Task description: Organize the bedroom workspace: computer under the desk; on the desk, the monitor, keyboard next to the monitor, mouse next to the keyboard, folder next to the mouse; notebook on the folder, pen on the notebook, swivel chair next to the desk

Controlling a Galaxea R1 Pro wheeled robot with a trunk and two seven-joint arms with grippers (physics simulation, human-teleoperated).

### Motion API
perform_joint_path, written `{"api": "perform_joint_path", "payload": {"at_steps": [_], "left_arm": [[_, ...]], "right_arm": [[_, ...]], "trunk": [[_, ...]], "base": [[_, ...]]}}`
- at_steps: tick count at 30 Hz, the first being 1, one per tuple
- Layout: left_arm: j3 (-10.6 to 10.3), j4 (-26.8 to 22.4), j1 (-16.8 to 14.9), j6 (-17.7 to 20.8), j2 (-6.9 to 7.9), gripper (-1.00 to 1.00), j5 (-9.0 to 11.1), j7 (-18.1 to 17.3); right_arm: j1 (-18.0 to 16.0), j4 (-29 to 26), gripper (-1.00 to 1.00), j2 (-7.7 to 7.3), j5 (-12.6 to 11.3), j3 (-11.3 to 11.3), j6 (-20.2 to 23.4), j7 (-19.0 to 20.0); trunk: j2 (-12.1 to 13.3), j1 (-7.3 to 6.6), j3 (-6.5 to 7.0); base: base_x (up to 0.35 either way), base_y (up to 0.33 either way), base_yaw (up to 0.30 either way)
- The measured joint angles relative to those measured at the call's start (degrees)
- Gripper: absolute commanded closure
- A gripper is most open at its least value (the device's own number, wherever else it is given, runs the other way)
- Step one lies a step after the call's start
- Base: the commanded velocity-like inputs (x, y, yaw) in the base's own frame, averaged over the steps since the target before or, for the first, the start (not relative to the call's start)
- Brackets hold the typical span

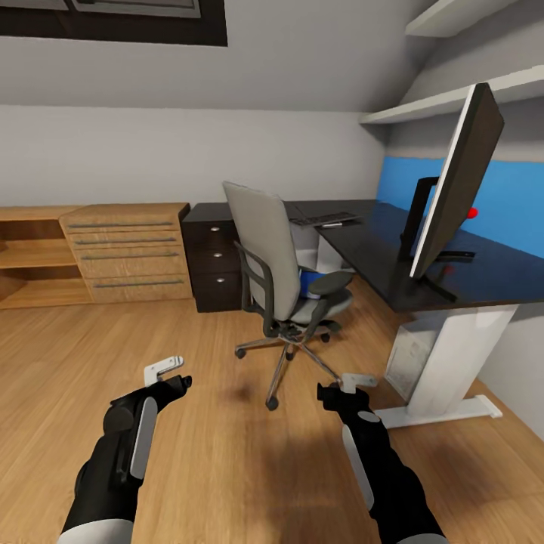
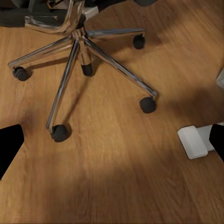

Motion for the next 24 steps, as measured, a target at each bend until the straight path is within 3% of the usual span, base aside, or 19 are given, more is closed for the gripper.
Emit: {"api": "perform_joint_path", "payload": {"at_steps": [10,24], "left_arm": [[0.0,-0.11,0.07,0.0,0.0,-1.0,-0.01,0.06],[0.08,-0.11,0.1,0.0,0.06,-1.0,-0.01,0.06]], "right_arm": [[0.05,-0.24,-1.0,0.0,0.01,-0.01,-0.01,-0.08],[0.03,-0.24,-1.0,0.0,0.01,-0.02,-0.04,-0.11]], "trunk": [[-4.01,2.2,-1.8],[-4.21,2.57,-4.9]], "base": [[0.0,0.0,0.0],[0.0,0.0,0.0]]}}
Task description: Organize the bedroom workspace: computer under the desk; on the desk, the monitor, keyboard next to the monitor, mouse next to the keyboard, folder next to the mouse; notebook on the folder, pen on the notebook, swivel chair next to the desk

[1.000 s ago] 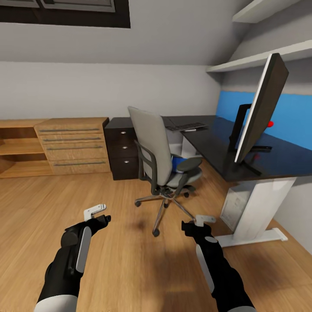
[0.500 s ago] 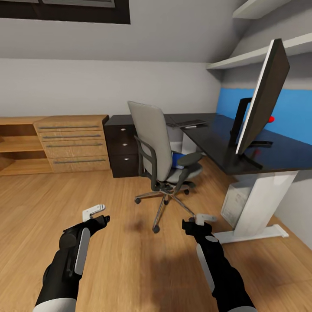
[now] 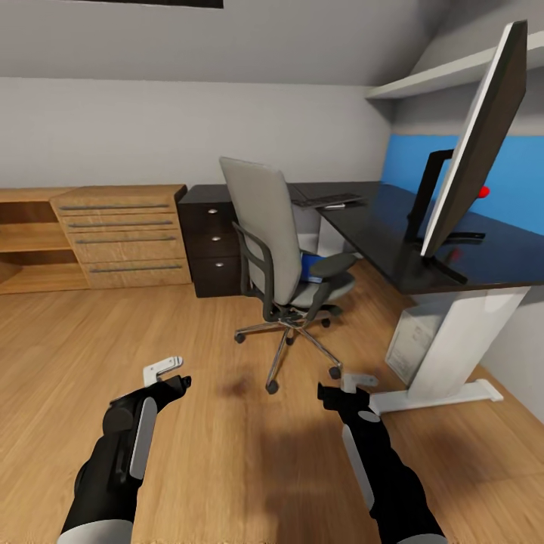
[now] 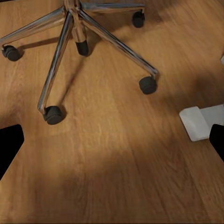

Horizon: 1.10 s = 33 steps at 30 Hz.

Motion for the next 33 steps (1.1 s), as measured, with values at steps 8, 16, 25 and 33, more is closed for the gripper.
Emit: {"api": "perform_joint_path", "payload": {"at_steps": [8,16,25,33], "left_arm": [[0.01,0.0,-0.02,-0.01,0.04,-1.0,0.0,0.0],[0.09,-0.05,0.05,-0.13,0.16,-1.0,0.08,-0.09],[0.13,-0.16,0.13,-0.25,0.2,-1.0,0.08,-0.17],[0.1,-1.44,0.87,-0.19,0.19,-1.0,0.07,-0.25]], "right_arm": [[0.0,-0.02,-1.0,0.0,0.04,-0.01,0.0,0.0],[0.03,-1.06,-1.0,-0.07,0.16,-0.03,-0.68,0.01],[-1.24,4.24,-1.0,-1.8,0.78,-0.46,-5.95,-0.2],[-17.19,29.82,-1.0,-5.23,0.6,-0.65,-21.87,-1.03]], "trunk": [[-0.06,0.1,-0.89],[-0.06,0.1,-0.89],[-0.06,0.1,-0.89],[-0.06,0.1,-0.89]], "base": [[0.0,0.0,0.0],[0.0,0.0,0.0],[0.0,0.0,0.0],[0.0,0.0,0.0]]}}
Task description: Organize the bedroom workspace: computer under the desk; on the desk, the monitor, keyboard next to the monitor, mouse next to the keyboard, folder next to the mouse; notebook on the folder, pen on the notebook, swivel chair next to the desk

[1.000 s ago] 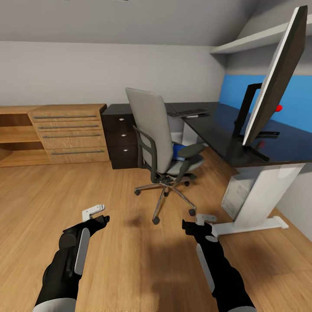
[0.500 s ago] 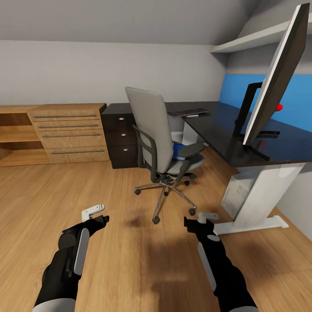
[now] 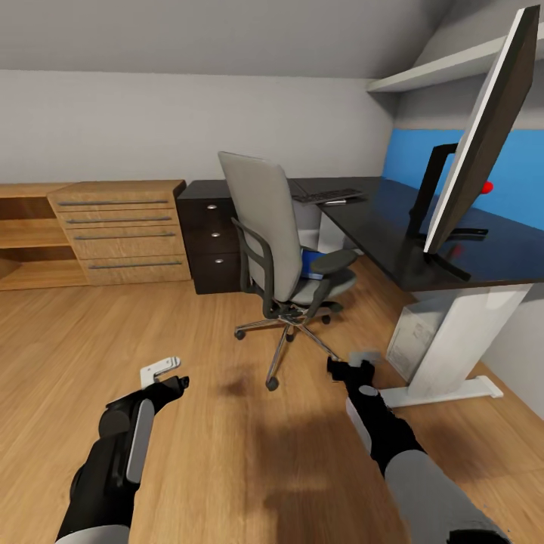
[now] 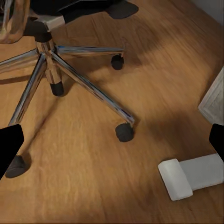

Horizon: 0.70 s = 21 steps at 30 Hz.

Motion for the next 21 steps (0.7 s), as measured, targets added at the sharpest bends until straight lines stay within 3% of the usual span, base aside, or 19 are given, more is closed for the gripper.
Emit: {"api": "perform_joint_path", "payload": {"at_steps": [3,4,8,11,15,16,21], "left_arm": [[-0.04,-1.34,0.9,0.03,-0.03,-1.0,0.01,-0.03],[-0.09,-2.4,1.52,0.05,-0.08,-1.0,0.03,-0.06],[-0.14,-4.98,3.01,0.14,-0.18,-1.0,0.06,-0.51],[-0.15,-6.7,4.09,0.19,-0.22,-1.0,0.11,-1.51],[-0.2,-9.55,6.84,0.14,-0.23,-1.0,0.15,-6.64],[-0.27,-10.3,7.9,0.11,-0.22,-1.0,0.34,-10.22],[-0.27,-10.6,8.71,0.11,-0.3,-1.0,0.25,-13.44]], "right_arm": [[-6.04,10.81,-1.0,-0.64,-0.05,-0.06,-4.91,-0.53],[-9.79,16.87,-1.0,-0.89,-0.04,-0.07,-8.54,-0.75],[-16.34,25.32,-1.0,-1.26,-0.03,-0.11,-15.62,-1.14],[-18.03,27.57,-1.0,-1.53,-0.08,-0.19,-17.72,-1.25],[-19.31,30.42,-1.0,-2.77,-0.25,-0.35,-19.35,-1.34],[-19.57,31.38,-1.0,-3.3,-0.55,-0.73,-19.7,-1.38],[-19.6,32.23,-1.0,-3.72,-2.31,-1.48,-19.96,-1.45]], "trunk": [[0.0,0.0,0.0],[0.0,0.0,0.0],[0.0,-0.01,0.0],[0.0,0.0,0.0],[0.0,0.0,0.0],[0.0,0.0,-0.01],[0.0,-0.02,0.0]], "base": [[0.0,0.0,0.0],[0.0,0.0,0.0],[0.0,0.0,0.0],[0.0,0.0,0.0],[0.0,0.0,0.0],[0.0,0.0,0.0],[0.132,0.0,0.0]]}}
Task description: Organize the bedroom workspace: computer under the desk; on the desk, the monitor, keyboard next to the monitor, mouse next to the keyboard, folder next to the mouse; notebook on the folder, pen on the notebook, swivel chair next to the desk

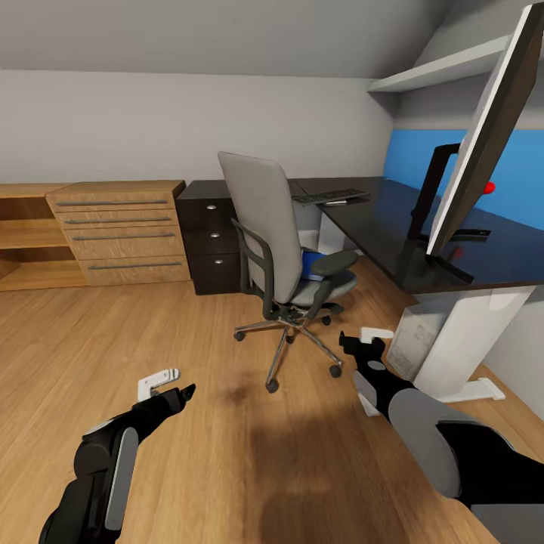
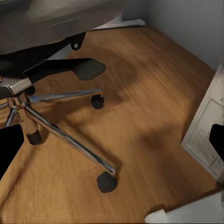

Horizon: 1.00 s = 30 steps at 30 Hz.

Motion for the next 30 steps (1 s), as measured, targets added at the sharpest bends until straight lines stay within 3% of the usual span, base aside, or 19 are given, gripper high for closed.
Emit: {"api": "perform_joint_path", "payload": {"at_steps": [11,12,18,22,30], "left_arm": [[0.0,-0.1,0.06,0.53,0.16,-1.0,-0.07,-0.18],[0.0,-0.11,0.06,0.56,0.16,-1.0,-0.08,-0.18],[-0.08,-0.21,0.06,0.58,0.23,-1.0,-0.1,-0.24],[-0.16,-0.44,0.06,0.58,0.19,-1.0,-0.05,-0.27],[-0.07,-1.2,0.06,0.58,0.08,-1.0,-0.02,-0.27]], "right_arm": [[2.01,0.01,-1.0,0.09,0.67,0.14,-3.47,0.49],[2.2,0.12,-1.0,-0.03,0.71,0.13,-5.84,0.45],[3.0,0.13,-1.0,-0.27,0.72,0.13,-8.63,0.41],[3.82,0.15,-1.0,-0.98,0.72,0.1,-13.74,0.3],[4.55,0.13,-1.0,-1.49,0.72,0.14,-16.4,0.08]], "trunk": [[0.0,-0.01,0.0],[0.0,-0.01,0.0],[0.0,0.02,0.0],[0.0,0.02,0.0],[-0.1,0.23,-1.77]], "base": [[0.198,-0.034,0.0],[0.269,-0.082,0.0],[0.103,-0.03,0.0],[0.012,-0.003,0.0],[0.001,0.0,0.0]]}}
